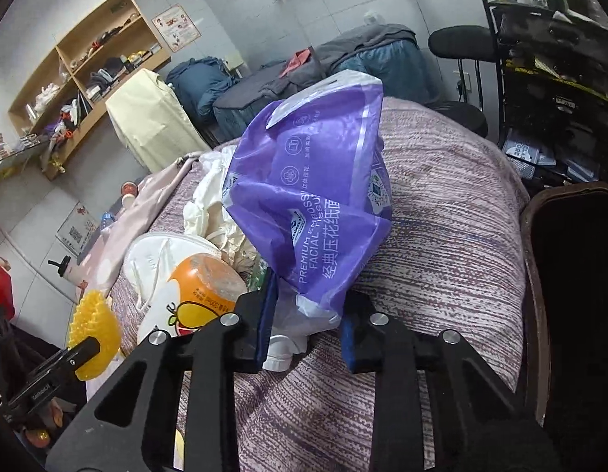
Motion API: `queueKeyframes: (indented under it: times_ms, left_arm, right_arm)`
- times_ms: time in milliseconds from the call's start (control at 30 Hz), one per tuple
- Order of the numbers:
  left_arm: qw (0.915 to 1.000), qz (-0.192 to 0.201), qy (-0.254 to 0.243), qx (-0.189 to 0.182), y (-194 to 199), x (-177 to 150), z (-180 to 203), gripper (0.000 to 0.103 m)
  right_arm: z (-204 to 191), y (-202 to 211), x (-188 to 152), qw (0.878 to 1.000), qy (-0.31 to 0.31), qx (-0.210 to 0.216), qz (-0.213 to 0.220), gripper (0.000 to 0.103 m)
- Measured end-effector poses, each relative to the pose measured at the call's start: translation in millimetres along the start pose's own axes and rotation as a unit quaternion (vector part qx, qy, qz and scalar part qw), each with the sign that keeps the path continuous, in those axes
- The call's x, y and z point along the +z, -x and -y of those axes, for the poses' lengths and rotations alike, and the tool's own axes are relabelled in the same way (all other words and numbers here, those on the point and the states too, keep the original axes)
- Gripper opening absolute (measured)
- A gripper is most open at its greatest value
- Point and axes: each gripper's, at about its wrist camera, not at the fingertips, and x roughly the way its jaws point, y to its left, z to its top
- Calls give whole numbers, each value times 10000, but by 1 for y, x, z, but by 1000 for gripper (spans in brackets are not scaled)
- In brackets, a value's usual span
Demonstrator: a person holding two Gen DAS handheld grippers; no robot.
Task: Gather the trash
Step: 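Carry the purple bag to the brown bin and open the right tool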
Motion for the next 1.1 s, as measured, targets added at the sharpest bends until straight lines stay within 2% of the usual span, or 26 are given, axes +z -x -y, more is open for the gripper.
queueKeyframes:
  times_ms: [167, 367, 633, 933, 1100]
  left_arm:
    - [9997, 156, 45, -170, 13, -2, 12, 25]
    - [9987, 206, -152, -450, 18, -4, 39, 25]
    - [9948, 208, -544, -837, 19, -4, 83, 25]
    - [9865, 52, -1008, -1286, 7, -8, 138, 25]
    - [9815, -70, -1216, -1479, -1, -10, 163, 25]
  right_arm:
    - [6, 34, -4, 9995, -35, 30, 321, 27]
    - [18, 76, -14, 9980, -91, -129, 615, 27]
    - [45, 122, -33, 9938, -238, -534, 946, 27]
    - [103, 155, -52, 9835, -535, -1337, 1100, 27]
    - [136, 157, -61, 9752, -672, -1898, 922, 27]
